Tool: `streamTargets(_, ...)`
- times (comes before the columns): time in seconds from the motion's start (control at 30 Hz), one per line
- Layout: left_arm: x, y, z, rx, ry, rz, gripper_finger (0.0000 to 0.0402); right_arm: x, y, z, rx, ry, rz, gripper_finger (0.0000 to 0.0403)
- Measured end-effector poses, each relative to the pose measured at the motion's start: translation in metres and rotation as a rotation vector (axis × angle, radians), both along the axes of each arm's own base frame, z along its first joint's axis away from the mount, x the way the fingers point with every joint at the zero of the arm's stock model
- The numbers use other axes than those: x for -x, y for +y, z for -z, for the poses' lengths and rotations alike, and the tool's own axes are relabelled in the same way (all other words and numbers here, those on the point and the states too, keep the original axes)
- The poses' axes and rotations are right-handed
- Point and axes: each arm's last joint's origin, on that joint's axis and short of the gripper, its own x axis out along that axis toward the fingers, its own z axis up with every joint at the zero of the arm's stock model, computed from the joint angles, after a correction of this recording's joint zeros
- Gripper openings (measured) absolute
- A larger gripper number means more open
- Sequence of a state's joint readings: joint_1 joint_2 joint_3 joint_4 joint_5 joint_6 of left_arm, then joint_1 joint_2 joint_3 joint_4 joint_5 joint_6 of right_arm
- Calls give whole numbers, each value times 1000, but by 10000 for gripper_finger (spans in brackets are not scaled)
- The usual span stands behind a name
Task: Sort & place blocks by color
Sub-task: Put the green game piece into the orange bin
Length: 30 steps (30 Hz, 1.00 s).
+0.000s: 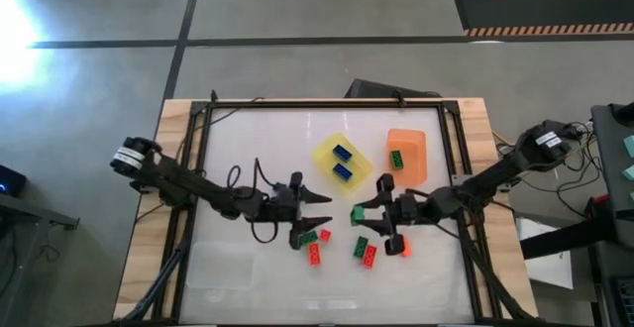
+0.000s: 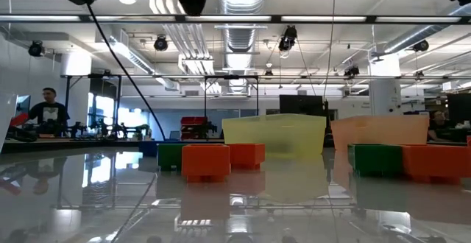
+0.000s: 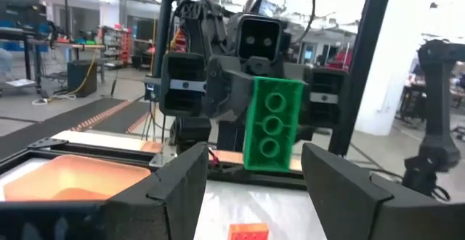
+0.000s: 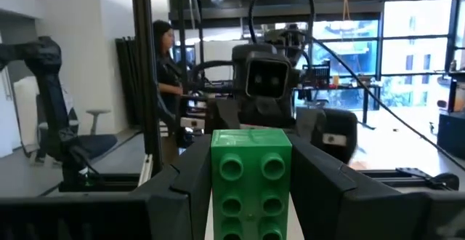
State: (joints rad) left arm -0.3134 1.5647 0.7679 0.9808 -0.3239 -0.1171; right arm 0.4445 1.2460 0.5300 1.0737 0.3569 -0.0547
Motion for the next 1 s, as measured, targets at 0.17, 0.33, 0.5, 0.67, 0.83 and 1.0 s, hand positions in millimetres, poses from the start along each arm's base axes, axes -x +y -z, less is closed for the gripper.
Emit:
streamTargets(0.17,-19,-1,10,3,-3,-12,207,-7,3,0,13,1,3,136)
streamTargets(0.33,-35,-7,14,3,-2,-9,207,-11,2,2,3,10,11,136)
streamTargets(0.5,-51,-12,19,-8,1,41,207,-15,1,4,0,17,2,136)
streamTargets(0.67,-59,-14,21,-30,2,54,207,-16,1,6,-1,21,-17,136)
streamTargets(0.83,-51,-12,24,-27,20,94,207,-14,1,4,-1,28,-63,136)
streamTargets(1.0,-36,-10,17,-3,60,145,208,-10,0,-1,-5,52,-102,136)
